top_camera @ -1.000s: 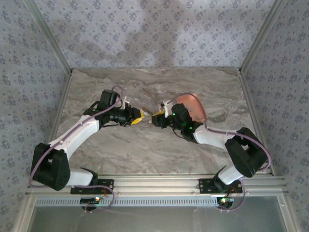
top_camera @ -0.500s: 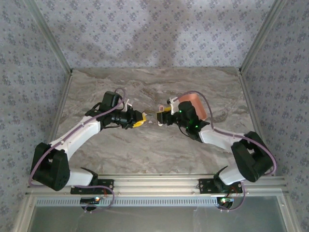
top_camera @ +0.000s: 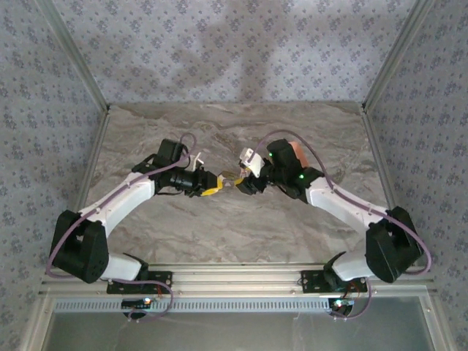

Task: Load the staples into the stapler

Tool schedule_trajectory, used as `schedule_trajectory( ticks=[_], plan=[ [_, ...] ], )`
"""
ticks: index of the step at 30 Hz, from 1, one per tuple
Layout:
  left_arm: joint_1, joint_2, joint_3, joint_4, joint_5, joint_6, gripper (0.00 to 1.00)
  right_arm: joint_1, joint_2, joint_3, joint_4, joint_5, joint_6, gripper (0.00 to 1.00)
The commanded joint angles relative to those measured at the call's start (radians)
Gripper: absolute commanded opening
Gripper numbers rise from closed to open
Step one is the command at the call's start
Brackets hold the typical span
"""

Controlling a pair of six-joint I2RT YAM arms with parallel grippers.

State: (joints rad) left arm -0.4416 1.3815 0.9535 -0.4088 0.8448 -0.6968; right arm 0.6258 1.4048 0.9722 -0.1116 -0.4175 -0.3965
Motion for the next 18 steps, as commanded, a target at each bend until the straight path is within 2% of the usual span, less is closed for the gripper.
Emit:
schedule_trajectory(
  ticks=[1, 7, 10, 14, 18],
  plan=[
    [-0.009, 0.004, 0.031, -0.029, 0.069, 0.1, 0.2, 0.025, 0.057, 0.079, -0.133, -0.076, -0.143, 0.61],
    [-0.021, 0.006, 0.034, -0.049, 0.091, 0.142, 0.2, 0.05, 0.127, 0.14, -0.149, -0.093, -0.177, 0.59],
    [-0.024, 0.007, 0.034, -0.056, 0.099, 0.153, 0.2, 0.056, 0.149, 0.168, -0.175, -0.1, -0.197, 0.5],
    [-0.024, 0.004, 0.034, -0.066, 0.091, 0.159, 0.2, 0.058, 0.16, 0.188, -0.214, -0.111, -0.22, 0.33],
    [-0.025, -0.01, 0.041, -0.077, 0.052, 0.158, 0.26, 0.049, 0.141, 0.175, -0.23, -0.108, -0.203, 0.21]
  ],
)
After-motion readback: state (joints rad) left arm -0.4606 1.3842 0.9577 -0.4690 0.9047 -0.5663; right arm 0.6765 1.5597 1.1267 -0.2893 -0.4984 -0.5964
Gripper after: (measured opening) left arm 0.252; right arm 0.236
